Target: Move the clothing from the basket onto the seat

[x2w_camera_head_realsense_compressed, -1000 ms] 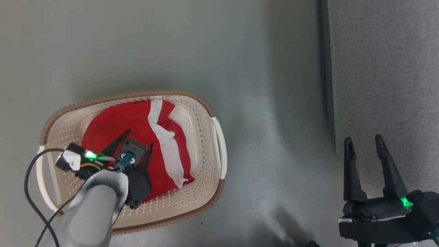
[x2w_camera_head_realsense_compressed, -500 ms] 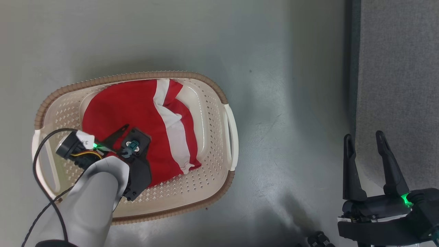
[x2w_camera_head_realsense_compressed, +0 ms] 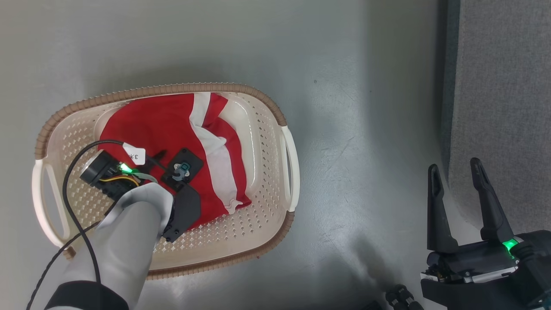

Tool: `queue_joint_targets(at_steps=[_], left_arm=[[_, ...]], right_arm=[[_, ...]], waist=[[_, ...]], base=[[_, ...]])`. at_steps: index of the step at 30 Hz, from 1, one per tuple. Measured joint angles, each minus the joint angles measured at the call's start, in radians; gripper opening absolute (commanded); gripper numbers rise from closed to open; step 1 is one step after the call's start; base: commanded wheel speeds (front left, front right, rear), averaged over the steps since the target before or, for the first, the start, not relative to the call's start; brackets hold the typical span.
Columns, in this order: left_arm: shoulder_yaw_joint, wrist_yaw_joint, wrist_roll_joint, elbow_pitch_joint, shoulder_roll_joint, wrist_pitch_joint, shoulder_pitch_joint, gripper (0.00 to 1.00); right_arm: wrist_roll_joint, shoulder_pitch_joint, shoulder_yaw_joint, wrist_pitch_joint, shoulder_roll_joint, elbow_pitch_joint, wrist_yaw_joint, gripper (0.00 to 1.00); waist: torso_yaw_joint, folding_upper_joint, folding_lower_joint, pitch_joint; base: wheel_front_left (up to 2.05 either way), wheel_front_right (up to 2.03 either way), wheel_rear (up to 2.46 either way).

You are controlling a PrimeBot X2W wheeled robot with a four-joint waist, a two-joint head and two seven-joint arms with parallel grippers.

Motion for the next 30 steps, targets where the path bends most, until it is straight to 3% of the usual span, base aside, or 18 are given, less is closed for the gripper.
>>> queue_joint_targets(at_steps=[20, 26, 27, 29, 30], left_arm=[[0.049, 0.138, -0.006, 0.108, 0.002, 0.083, -0.065, 1.00], [0.070, 0.137, -0.043, 0.113, -0.039, 0.090, -0.068, 1.00], [0.074, 0.137, -0.050, 0.114, -0.041, 0.091, -0.068, 0.97], [0.081, 0.136, -0.061, 0.117, -0.042, 0.099, -0.068, 0.69], [0.082, 0.136, -0.062, 0.120, -0.042, 0.100, -0.068, 0.63]], right_arm=[[-0.028, 0.034, 0.012, 0.000, 0.000, -0.098, -0.008, 1.00], [-0.034, 0.041, 0.014, 0.000, -0.001, -0.118, -0.008, 1.00], [-0.038, 0.042, 0.014, 0.000, -0.001, -0.121, -0.008, 1.00], [-0.039, 0.042, 0.014, 0.000, -0.002, -0.128, -0.008, 1.00], [-0.039, 0.042, 0.013, 0.000, -0.003, -0.130, -0.008, 1.00]], waist=[[0.009, 0.0000, 0.0000, 0.015], [0.016, 0.0000, 0.0000, 0.017], [0.016, 0.0000, 0.0000, 0.017], [0.018, 0.0000, 0.0000, 0.017], [0.019, 0.0000, 0.0000, 0.017]], base=[[0.00, 0.00, 0.00], [0.00, 0.00, 0.00], [0.00, 0.00, 0.00], [0.00, 0.00, 0.00], [0.00, 0.00, 0.00]])
